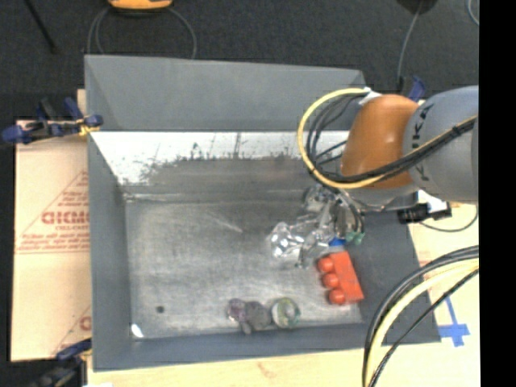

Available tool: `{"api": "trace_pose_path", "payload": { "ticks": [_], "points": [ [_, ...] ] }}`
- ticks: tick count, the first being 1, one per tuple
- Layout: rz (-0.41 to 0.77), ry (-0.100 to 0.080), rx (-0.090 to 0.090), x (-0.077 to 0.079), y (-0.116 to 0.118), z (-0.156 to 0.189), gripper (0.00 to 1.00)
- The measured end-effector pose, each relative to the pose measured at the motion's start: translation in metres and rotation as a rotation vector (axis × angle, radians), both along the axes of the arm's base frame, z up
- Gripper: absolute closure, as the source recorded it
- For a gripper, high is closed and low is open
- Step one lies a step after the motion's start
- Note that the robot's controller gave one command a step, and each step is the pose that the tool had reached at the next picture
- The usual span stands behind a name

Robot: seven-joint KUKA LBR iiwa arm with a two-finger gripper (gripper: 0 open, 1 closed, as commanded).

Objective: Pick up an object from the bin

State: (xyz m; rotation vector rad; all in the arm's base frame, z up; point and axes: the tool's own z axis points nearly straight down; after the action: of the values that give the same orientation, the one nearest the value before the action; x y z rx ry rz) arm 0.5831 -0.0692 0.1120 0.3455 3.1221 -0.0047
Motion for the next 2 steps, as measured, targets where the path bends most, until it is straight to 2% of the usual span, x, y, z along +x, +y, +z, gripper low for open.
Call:
{"api": "trace_pose_path", "payload": {
  "ticks": [1, 2],
  "points": [
    [-0.084, -0.018, 0.004, 0.0021, 0.0107, -0.0352, 0.0],
    [-0.082, -0.023, 0.003, 0.0036, 0.0105, -0.0333, 1.0]
  ]
}}
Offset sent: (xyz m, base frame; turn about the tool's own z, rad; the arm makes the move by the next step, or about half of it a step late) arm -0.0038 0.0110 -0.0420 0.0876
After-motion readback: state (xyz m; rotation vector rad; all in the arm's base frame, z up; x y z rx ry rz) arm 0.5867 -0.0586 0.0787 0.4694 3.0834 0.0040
